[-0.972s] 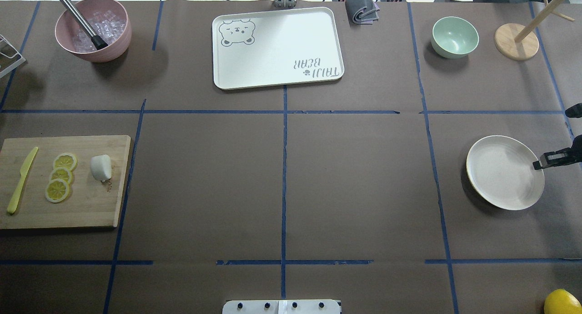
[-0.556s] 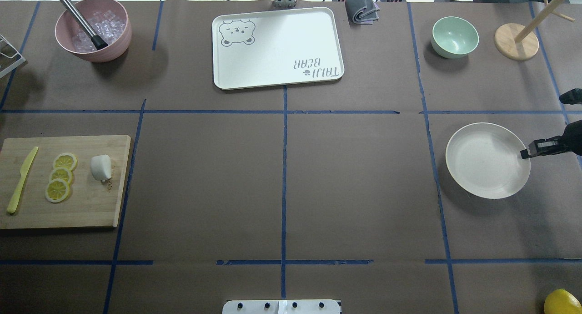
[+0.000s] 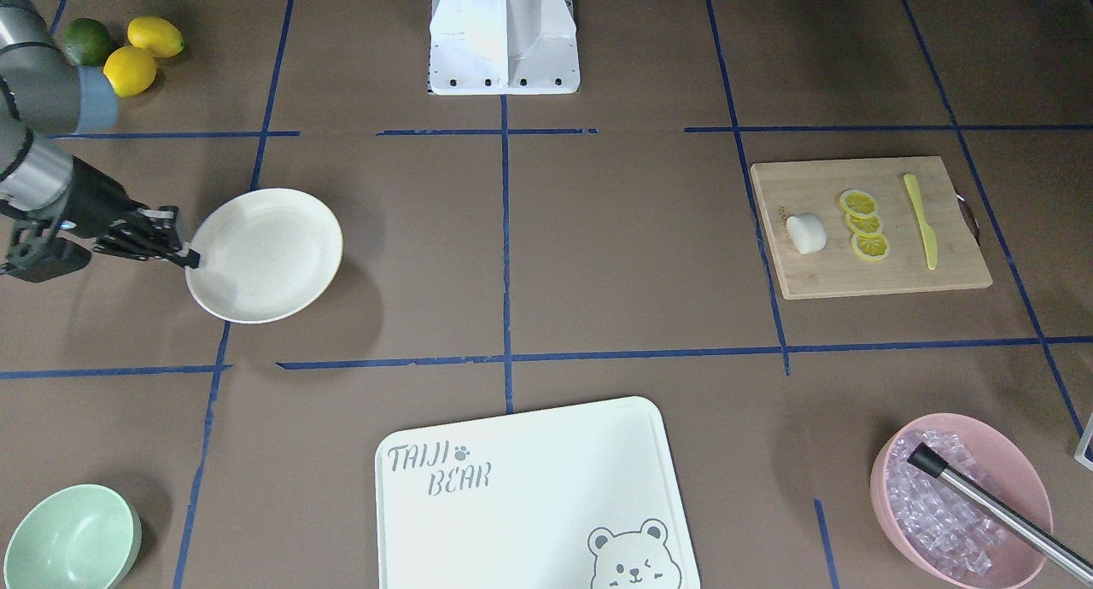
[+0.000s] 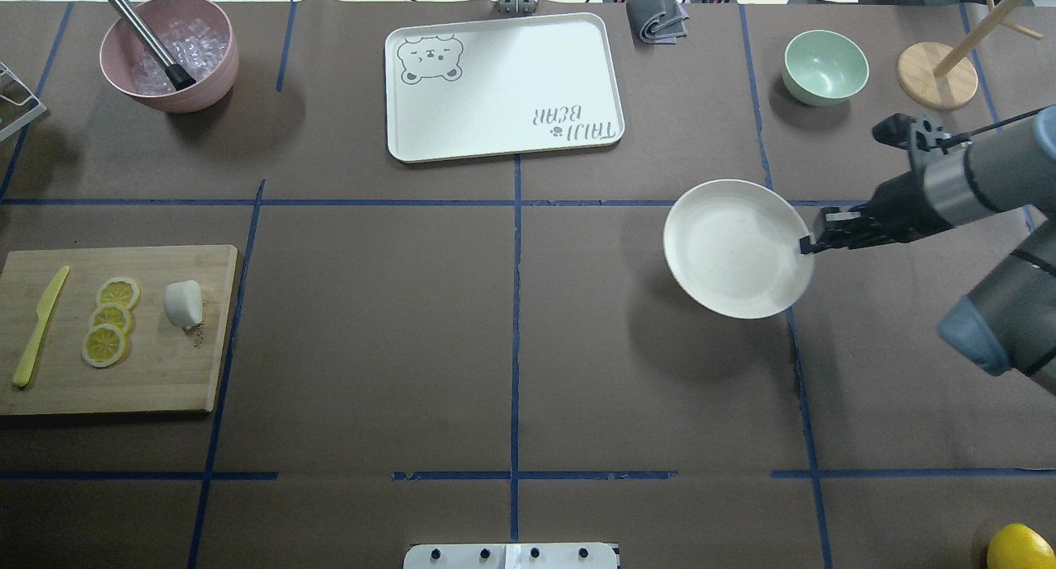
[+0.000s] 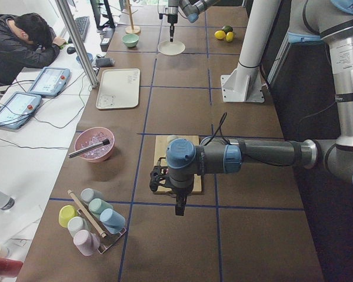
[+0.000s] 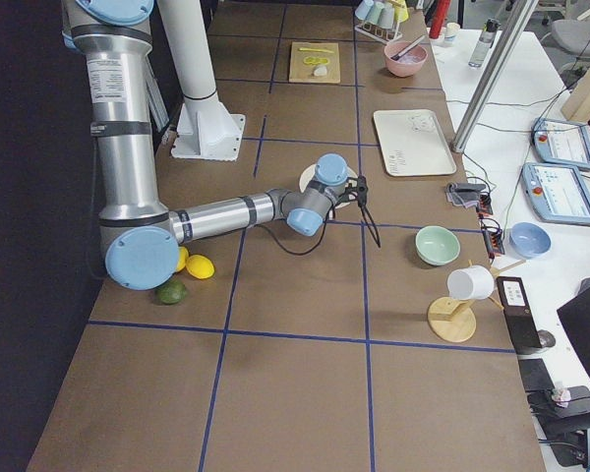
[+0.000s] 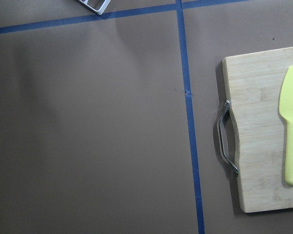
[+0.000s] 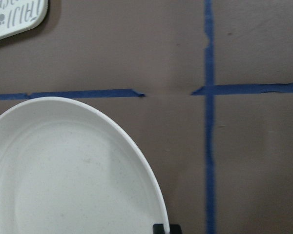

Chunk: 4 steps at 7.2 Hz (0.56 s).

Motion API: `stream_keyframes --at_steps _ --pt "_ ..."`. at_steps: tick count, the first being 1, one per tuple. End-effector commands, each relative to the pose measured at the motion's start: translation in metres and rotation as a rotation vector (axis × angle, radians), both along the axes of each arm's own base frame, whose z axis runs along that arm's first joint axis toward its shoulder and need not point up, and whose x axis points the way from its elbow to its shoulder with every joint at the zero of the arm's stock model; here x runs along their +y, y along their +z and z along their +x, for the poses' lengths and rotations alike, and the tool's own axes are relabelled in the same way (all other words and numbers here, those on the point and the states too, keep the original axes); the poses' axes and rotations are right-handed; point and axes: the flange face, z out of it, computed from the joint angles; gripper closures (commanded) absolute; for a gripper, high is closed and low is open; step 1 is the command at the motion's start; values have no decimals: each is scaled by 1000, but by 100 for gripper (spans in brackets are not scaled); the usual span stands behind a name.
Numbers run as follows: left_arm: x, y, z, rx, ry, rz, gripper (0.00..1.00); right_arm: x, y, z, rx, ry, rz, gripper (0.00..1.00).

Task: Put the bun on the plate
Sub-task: 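Slide the white plate with the right gripper toward the table center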

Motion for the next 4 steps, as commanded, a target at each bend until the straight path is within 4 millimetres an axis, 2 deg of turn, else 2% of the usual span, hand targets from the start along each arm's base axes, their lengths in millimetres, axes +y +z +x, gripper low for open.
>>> stream_keyframes --at_steps 1,2,3,4 --pt "0 0 0 0 0 0 0 21 -88 -108 -73 32 -65 100" --pt "0 0 0 0 0 0 0 28 -129 -156 -39 56 -78 100" --pt "0 0 1 0 2 0 0 46 -154 -201 28 61 -88 100" --pt "0 0 1 0 2 0 0 63 -158 -225 61 72 -74 100"
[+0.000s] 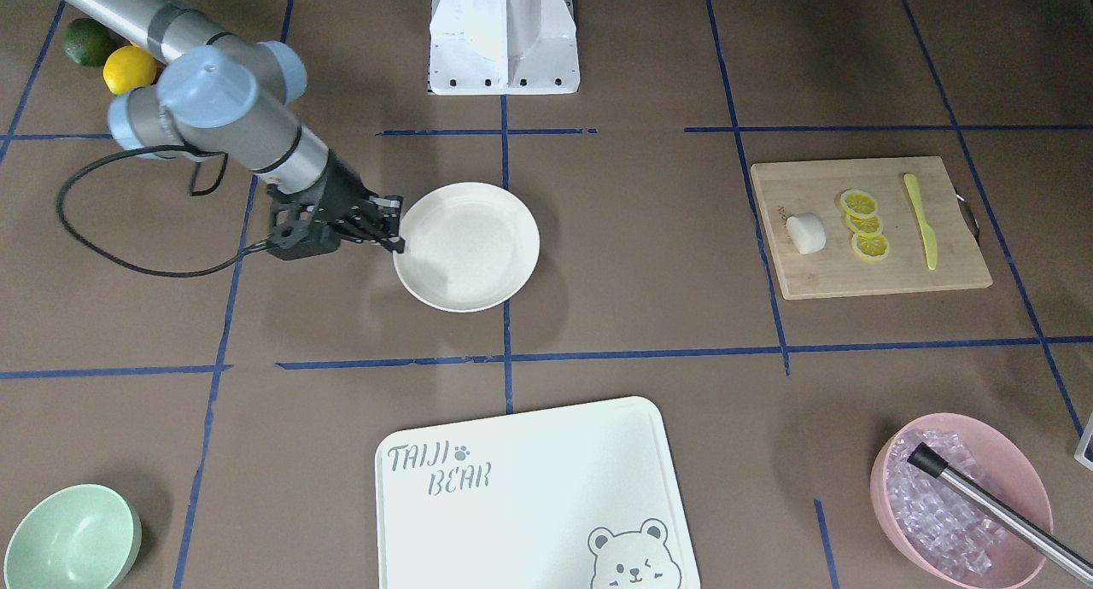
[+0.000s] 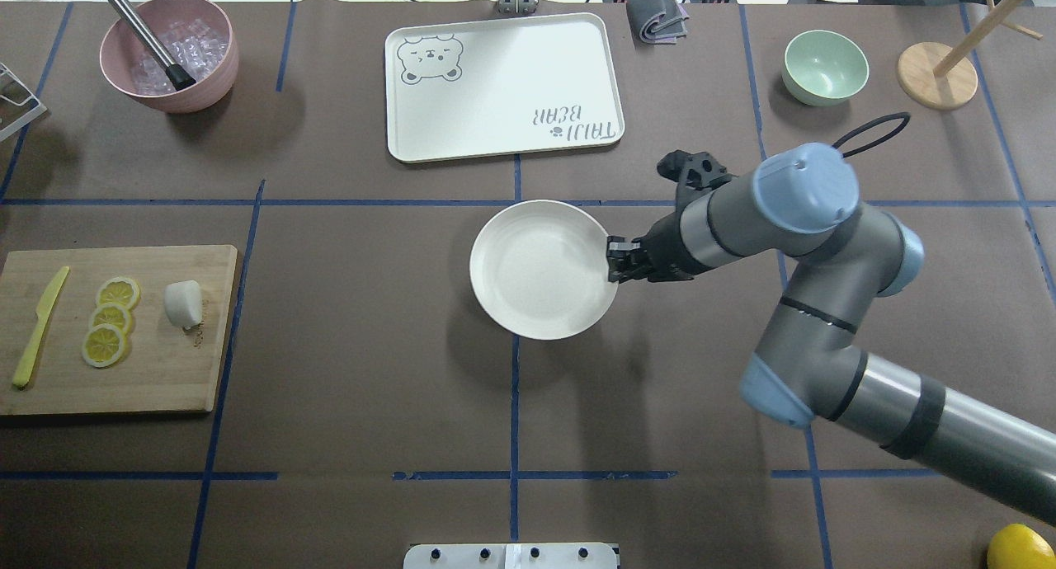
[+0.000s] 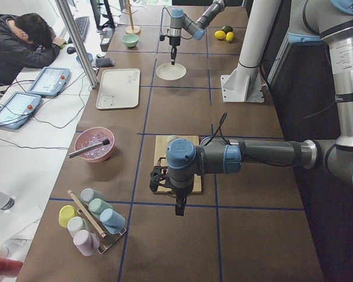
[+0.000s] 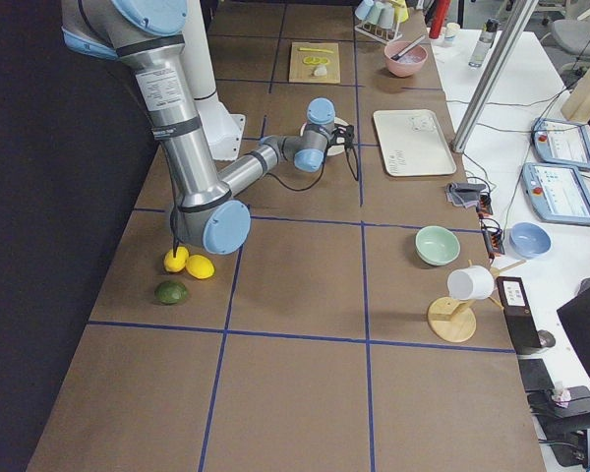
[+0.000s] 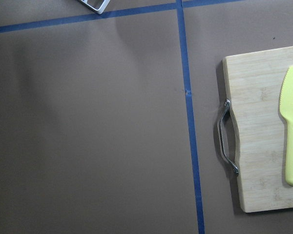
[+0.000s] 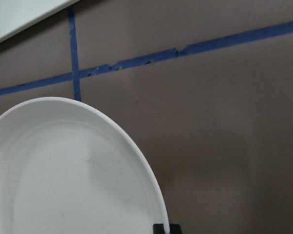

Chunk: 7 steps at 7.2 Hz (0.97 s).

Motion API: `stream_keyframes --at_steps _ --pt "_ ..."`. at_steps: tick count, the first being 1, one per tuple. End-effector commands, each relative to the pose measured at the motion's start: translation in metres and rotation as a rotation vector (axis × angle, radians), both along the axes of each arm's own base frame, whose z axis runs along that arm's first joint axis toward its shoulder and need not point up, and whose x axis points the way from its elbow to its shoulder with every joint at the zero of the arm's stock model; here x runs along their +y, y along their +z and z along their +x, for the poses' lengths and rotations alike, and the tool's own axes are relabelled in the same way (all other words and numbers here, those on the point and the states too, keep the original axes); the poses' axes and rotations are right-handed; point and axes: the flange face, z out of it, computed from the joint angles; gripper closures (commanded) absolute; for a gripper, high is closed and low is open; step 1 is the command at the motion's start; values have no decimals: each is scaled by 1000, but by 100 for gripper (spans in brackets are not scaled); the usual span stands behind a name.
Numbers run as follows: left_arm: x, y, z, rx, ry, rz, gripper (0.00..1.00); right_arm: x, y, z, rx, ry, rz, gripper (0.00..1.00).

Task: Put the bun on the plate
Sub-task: 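Slide the white plate with the right gripper toward the table center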

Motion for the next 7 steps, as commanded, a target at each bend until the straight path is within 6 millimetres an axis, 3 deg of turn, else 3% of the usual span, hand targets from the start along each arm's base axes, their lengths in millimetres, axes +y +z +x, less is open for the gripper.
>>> stream_keyframes --at_steps 1,3,4,5,6,7 --pt "0 1 0 0 1 -2 0 31 -8 -51 70 -1 1 100" --pt "1 1 0 0 1 -5 0 33 -4 -56 77 -6 -2 95" --pt "1 2 0 0 1 -6 0 33 -4 -56 78 -8 -2 69" --pt "1 3 0 0 1 -8 0 33 -2 -56 84 -7 -4 30" --pt "1 3 0 0 1 -6 0 25 -4 -48 105 13 -24 0" --pt "1 2 0 0 1 -2 0 9 -9 -28 139 28 -51 0"
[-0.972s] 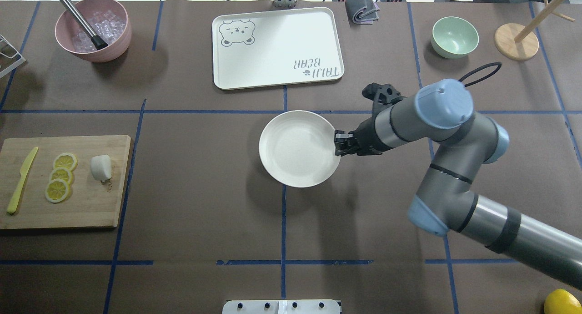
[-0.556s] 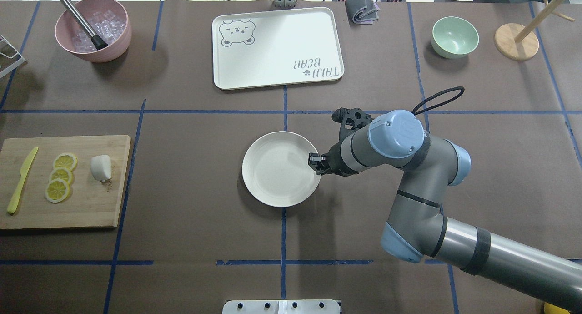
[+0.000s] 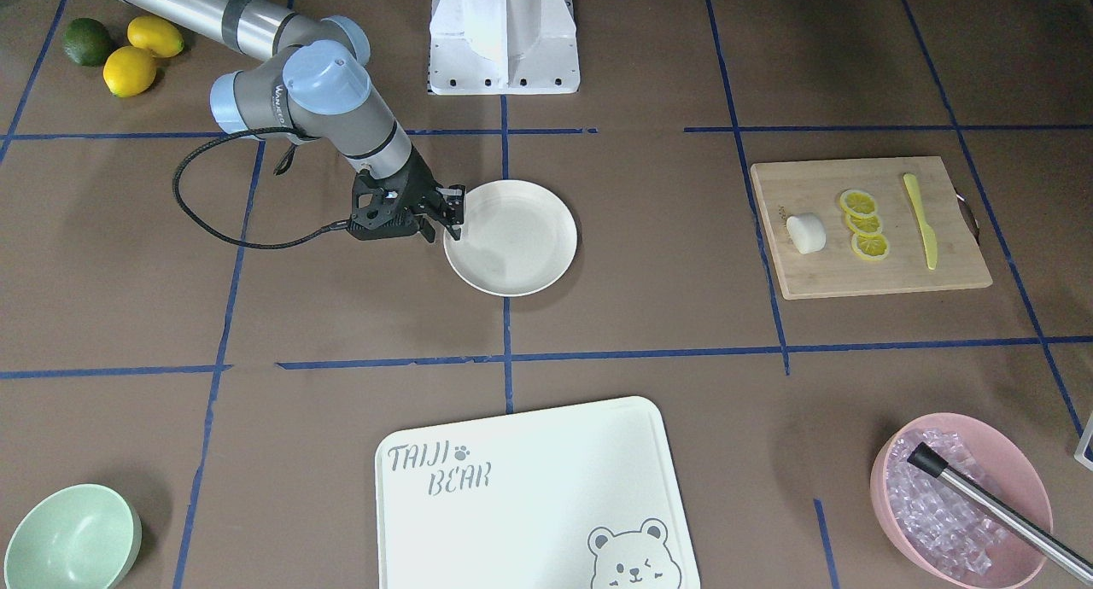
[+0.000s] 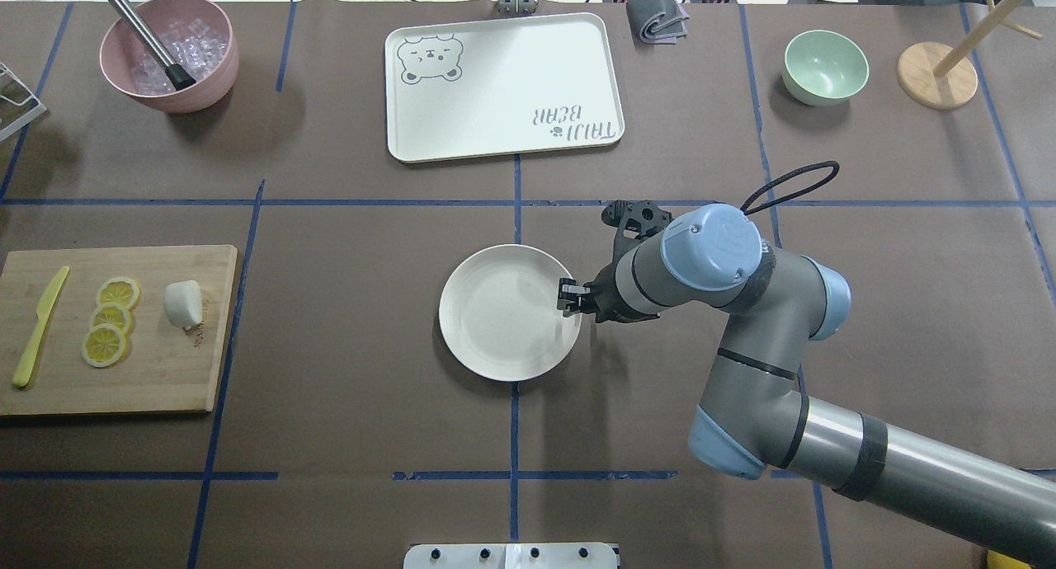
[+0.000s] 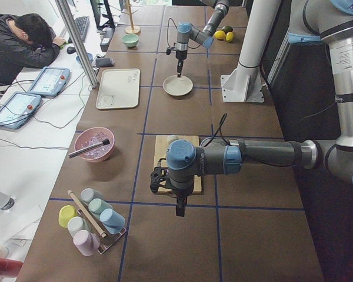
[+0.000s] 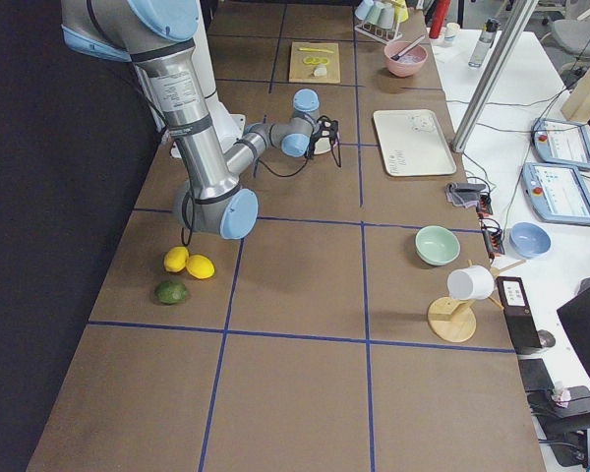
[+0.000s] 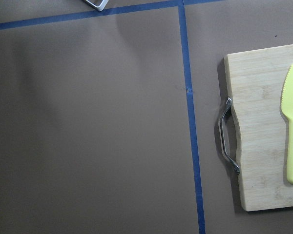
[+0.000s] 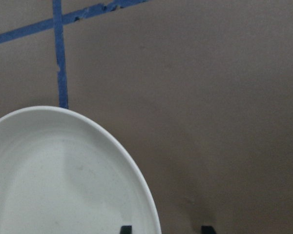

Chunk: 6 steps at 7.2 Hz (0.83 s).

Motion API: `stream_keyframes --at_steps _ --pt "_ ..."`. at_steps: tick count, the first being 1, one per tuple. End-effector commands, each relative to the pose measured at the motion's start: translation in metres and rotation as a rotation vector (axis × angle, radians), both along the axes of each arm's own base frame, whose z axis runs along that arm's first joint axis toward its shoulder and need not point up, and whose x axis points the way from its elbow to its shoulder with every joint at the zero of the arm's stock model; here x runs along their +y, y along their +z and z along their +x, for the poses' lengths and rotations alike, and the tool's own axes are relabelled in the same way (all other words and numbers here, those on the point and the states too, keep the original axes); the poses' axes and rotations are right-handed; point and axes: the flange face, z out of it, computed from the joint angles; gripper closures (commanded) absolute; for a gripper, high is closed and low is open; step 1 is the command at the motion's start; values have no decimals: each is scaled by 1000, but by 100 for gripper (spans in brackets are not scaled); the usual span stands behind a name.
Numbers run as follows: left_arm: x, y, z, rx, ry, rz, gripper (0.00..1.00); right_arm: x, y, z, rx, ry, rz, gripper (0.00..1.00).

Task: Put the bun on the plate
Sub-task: 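Release the plate and withdraw the right arm out of view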

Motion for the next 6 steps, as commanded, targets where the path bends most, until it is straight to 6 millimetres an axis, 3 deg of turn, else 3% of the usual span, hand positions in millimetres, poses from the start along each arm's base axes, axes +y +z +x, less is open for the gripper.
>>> stream_keyframes --at_steps 1,2,4,5,6 --pt "0 -1 0 -2 0 3 0 -39 0 51 62 26 -73 0" --pt "0 -2 0 -2 0 6 0 -73 3 101 86 4 -106 0" --pt "-5 -5 3 -3 8 16 0 -95 26 187 191 -73 10 0" --pt "-11 -8 2 -5 0 18 0 -100 53 232 250 -129 58 0" --pt "-19 -16 2 -4 1 38 0 -95 92 280 310 -199 129 0"
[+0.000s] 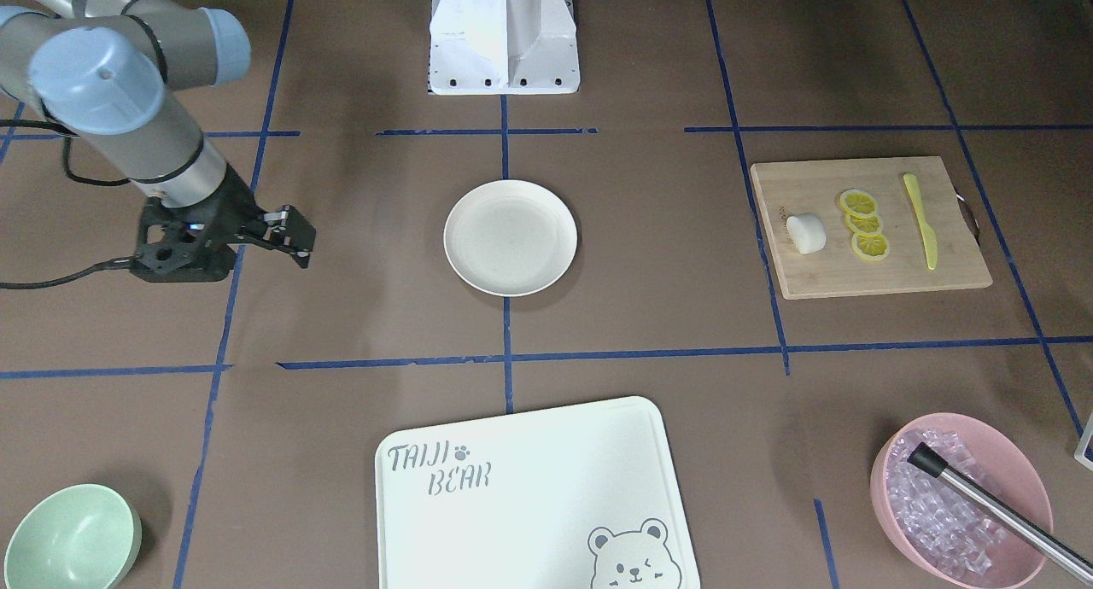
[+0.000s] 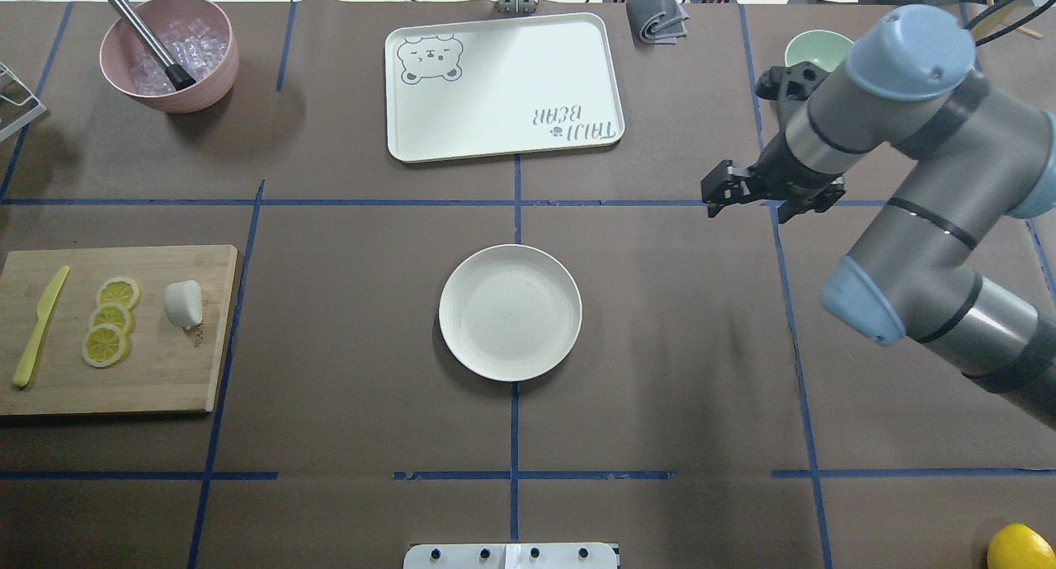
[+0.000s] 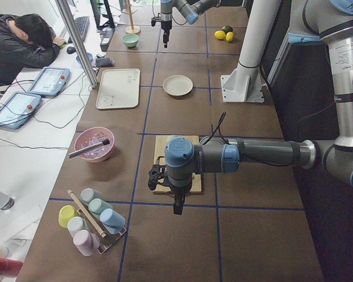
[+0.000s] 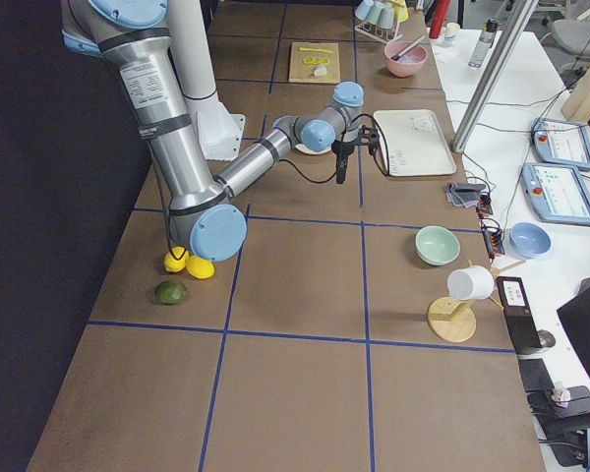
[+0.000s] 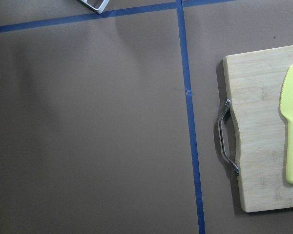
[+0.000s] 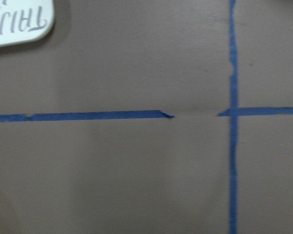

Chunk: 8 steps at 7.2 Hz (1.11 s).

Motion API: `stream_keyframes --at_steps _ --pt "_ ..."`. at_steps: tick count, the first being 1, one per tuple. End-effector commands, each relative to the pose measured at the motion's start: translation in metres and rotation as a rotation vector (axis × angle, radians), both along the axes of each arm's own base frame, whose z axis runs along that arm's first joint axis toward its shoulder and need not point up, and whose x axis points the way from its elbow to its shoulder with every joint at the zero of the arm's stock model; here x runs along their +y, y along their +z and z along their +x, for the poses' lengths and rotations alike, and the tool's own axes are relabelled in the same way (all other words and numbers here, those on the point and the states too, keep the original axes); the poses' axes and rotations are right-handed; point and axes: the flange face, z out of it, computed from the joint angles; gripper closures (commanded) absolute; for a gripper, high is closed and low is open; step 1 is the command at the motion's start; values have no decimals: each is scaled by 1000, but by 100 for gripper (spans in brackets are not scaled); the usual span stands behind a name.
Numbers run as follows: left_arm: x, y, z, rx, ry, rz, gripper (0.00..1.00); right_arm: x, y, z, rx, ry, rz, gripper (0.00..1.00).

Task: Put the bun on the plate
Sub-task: 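Release the plate and withdraw the right arm out of view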

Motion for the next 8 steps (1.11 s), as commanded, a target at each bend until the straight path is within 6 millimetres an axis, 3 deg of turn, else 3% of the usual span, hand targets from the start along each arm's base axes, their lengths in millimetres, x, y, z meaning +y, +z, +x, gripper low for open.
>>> stream_keyframes --at_steps 1,3,4,5,7,8 --pt "-17 -13 1 1 4 36 0 2 79 115 113 -128 119 0" --pt "-50 -35 6 -1 12 131 0 19 153 216 152 -211 174 0" --pt "-89 -58 24 2 49 171 0 40 190 263 132 -243 178 0" --pt "-102 -50 31 16 36 142 0 61 219 306 145 -257 195 0" --pt "-126 -90 45 42 -48 126 0 97 255 355 154 -217 152 0" --pt "-129 -104 90 63 32 214 0 106 264 363 151 -189 120 0"
